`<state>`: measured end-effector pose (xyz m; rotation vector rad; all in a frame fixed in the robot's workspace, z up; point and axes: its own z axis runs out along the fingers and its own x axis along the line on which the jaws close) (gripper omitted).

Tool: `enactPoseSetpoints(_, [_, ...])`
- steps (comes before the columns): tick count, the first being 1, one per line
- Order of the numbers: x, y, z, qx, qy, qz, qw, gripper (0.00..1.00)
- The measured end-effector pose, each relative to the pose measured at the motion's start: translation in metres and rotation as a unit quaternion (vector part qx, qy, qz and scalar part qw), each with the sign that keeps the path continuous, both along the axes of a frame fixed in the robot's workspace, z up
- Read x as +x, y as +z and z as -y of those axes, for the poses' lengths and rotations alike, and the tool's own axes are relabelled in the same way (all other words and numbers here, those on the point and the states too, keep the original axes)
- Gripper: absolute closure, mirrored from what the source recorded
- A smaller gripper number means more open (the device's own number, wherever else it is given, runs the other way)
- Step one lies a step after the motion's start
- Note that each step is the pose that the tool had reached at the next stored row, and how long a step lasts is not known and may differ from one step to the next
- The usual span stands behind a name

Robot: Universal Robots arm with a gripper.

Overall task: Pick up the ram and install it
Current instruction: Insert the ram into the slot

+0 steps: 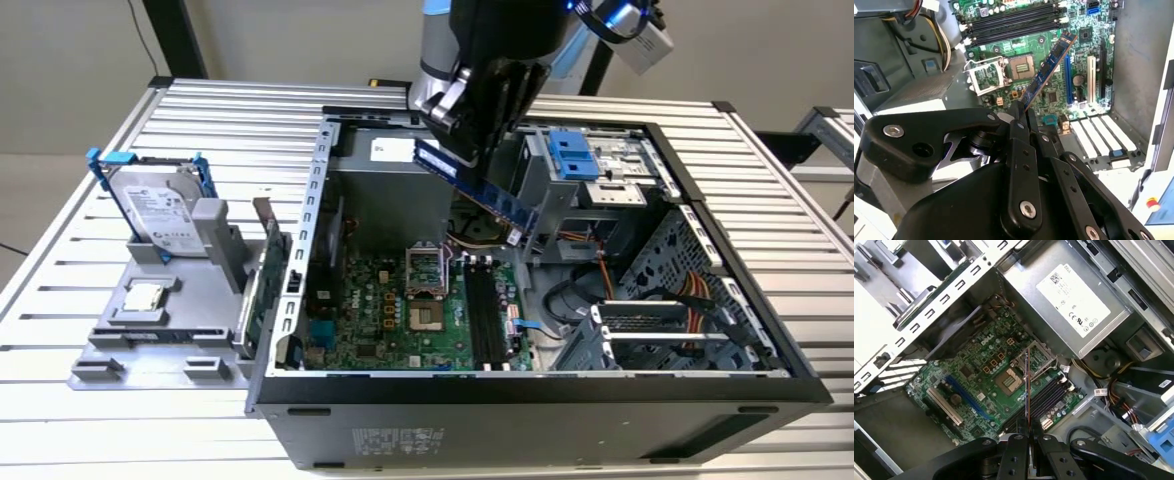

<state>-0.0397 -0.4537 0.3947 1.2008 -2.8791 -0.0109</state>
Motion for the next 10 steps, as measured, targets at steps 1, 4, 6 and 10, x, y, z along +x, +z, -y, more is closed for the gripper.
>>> enactPoseSetpoints(1, [0.0000,0.0000,0.0000,0.0000,-0.003,0.0000,1.0000,1.00])
enactPoseSetpoints(4, [0.0000,0.0000,0.0000,0.0000,-0.013,0.0000,0.9999,1.00])
enactPoseSetpoints(6, [0.0000,0.0000,0.0000,0.0000,-0.020,0.0000,0.9998,1.00])
enactPoseSetpoints(10, [0.0000,0.0000,0.0000,0.0000,-0.031,0.0000,0.9995,1.00])
